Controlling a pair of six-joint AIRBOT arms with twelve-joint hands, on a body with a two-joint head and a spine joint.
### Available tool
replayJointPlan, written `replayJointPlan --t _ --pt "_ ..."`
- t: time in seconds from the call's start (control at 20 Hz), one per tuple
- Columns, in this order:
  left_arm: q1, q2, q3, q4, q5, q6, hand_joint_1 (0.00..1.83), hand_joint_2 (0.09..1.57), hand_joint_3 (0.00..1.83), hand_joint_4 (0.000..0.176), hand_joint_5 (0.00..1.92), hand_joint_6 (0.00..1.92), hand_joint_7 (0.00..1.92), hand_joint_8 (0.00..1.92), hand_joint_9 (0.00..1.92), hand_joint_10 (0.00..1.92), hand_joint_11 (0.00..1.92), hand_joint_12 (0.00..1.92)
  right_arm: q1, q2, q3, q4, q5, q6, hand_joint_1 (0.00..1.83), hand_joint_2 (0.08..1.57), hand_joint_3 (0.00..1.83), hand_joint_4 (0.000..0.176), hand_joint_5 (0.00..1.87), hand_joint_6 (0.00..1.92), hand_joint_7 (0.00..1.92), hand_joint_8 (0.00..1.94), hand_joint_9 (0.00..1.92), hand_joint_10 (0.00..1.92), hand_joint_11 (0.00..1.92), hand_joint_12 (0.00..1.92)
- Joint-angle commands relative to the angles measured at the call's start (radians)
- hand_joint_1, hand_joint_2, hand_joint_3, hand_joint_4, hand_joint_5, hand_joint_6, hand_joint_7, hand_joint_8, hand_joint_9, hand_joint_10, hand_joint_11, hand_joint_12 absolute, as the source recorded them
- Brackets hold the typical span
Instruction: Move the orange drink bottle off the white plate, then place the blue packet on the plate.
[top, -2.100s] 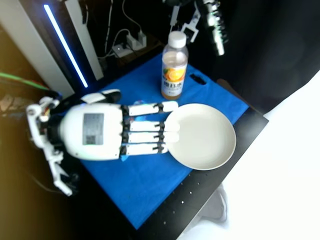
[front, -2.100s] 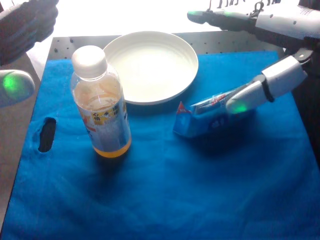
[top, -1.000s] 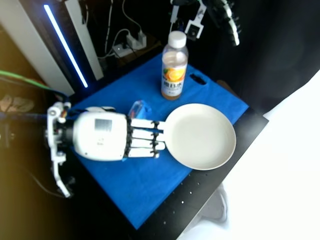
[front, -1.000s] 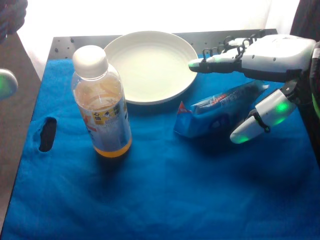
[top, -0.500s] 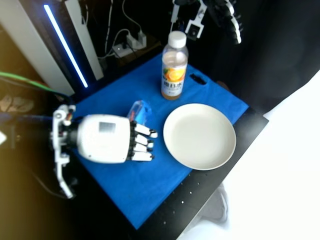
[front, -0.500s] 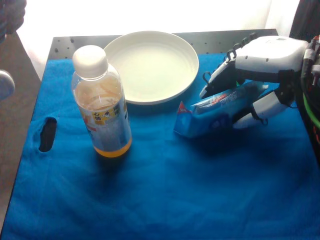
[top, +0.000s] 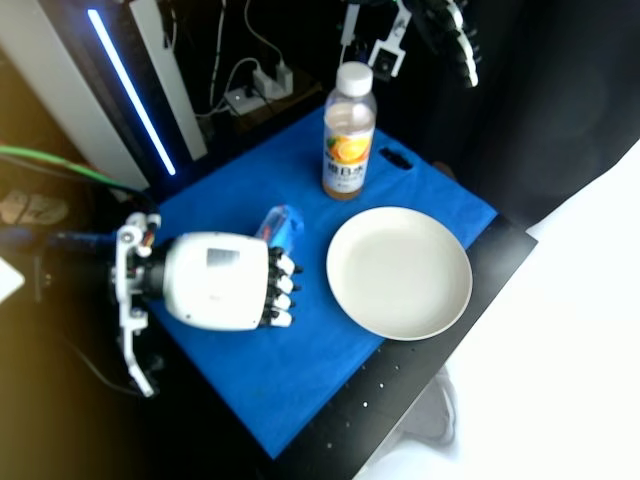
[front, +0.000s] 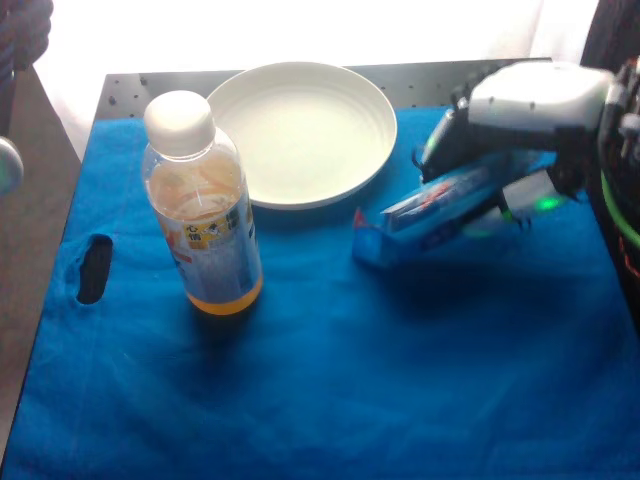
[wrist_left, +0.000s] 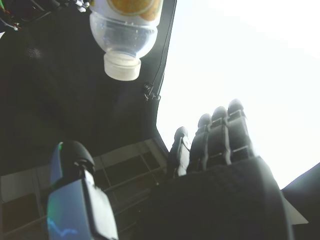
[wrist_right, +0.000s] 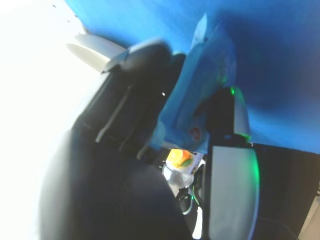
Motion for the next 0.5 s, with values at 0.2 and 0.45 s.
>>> replayJointPlan --t 0.2,0.45 --pt "0.001 -0.004 0.004 -0.037 -0.115 -0.006 0.43 0.85 0.01 0.176 0.0 0.0 0.0 0.0 0.0 0.0 0.0 0.0 0.153 0.003 0.002 -0.007 0.096 0.0 1.19 1.05 0.0 0.0 1.13 0.71 1.0 1.38 1.0 1.78 1.02 1.92" --pt "0.001 -0.01 0.01 -0.037 -0.119 -0.006 0.41 0.87 0.01 0.176 0.0 0.0 0.0 0.0 0.0 0.0 0.0 0.0 0.212 -0.05 0.064 -0.008 0.095 -0.011 1.26 1.08 0.0 0.0 1.17 0.47 0.95 1.28 0.81 1.62 0.72 1.87"
